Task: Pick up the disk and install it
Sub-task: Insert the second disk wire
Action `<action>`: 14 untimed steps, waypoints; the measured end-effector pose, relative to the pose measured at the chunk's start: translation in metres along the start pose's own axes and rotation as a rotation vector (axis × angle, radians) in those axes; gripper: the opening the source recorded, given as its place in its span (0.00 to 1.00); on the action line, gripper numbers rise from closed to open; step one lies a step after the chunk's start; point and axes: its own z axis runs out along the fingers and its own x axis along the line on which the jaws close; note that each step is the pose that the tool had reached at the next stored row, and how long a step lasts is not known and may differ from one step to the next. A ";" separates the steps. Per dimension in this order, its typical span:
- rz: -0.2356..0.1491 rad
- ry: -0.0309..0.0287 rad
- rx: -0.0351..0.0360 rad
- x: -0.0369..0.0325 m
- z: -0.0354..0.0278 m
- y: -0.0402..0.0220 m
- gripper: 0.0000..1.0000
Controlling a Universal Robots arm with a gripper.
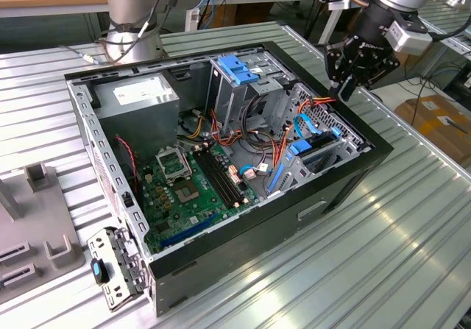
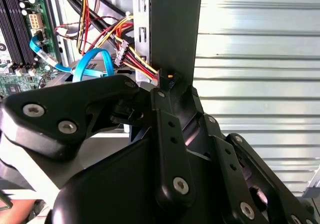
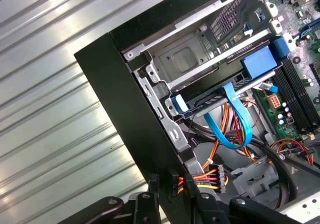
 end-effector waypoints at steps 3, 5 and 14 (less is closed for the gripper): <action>0.000 0.0000 0.0001 0.0002 0.0000 0.0004 0.33; 0.000 -0.0001 0.0001 0.0003 0.0001 0.0006 0.33; 0.000 -0.0001 0.0001 0.0004 0.0000 0.0009 0.24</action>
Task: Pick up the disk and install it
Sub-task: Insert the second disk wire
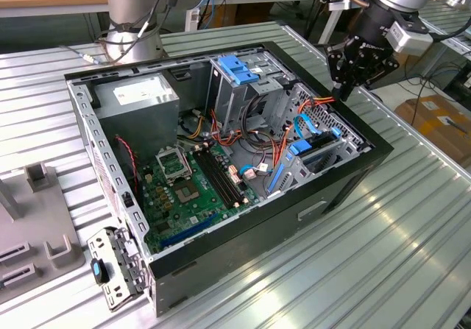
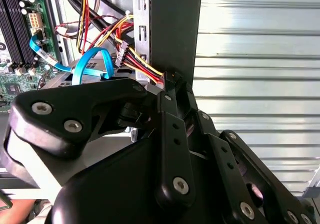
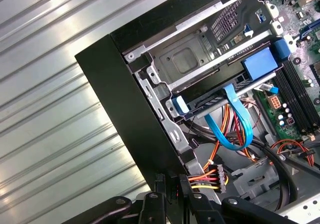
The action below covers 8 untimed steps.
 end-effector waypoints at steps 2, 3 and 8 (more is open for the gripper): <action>0.000 0.0000 0.0000 0.0000 0.0000 0.0001 0.24; 0.000 0.0000 0.0001 0.0000 0.0000 0.0001 0.24; 0.000 0.0000 0.0001 0.0002 0.0000 0.0002 0.16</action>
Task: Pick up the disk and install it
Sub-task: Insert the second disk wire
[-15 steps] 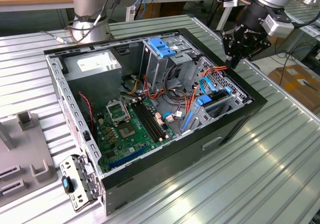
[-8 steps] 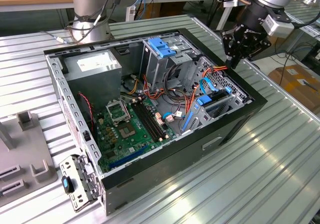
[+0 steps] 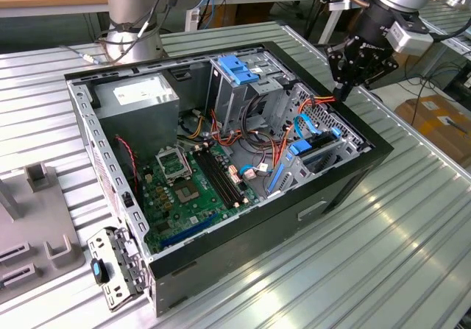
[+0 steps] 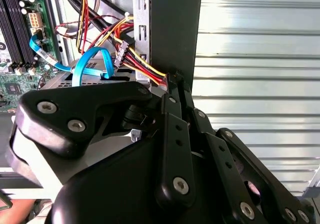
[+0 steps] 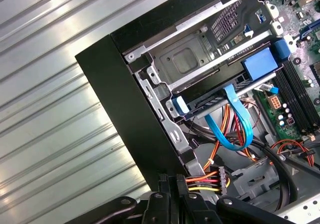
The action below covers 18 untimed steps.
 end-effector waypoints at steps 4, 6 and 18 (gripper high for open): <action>0.000 0.0000 0.0000 0.0000 0.0000 0.0001 0.16; 0.000 0.0001 -0.0001 0.0001 -0.0013 0.0002 0.16; 0.000 0.0005 -0.0001 -0.0013 -0.0062 0.0007 0.16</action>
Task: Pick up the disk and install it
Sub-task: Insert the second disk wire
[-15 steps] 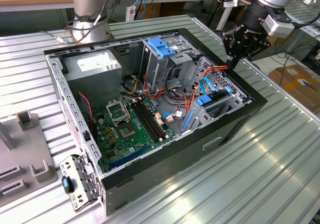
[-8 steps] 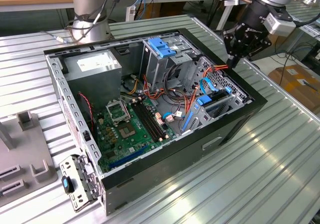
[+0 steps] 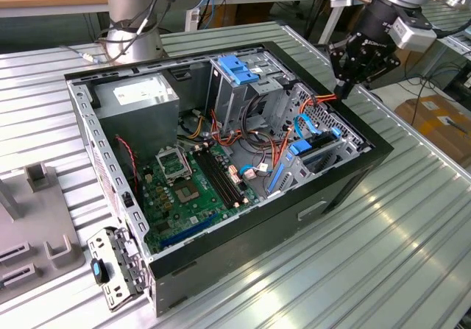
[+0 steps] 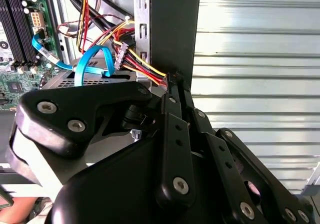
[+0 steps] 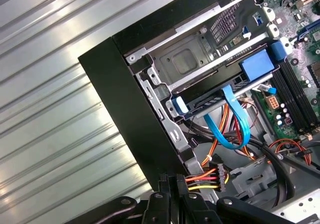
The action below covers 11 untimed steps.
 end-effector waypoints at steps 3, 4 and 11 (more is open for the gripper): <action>0.000 0.0030 0.0020 -0.0062 0.0000 0.0036 0.16; 0.000 0.0042 0.0027 -0.0085 -0.0002 0.0049 0.16; 0.011 0.0090 0.0049 -0.0196 -0.0006 0.0113 0.16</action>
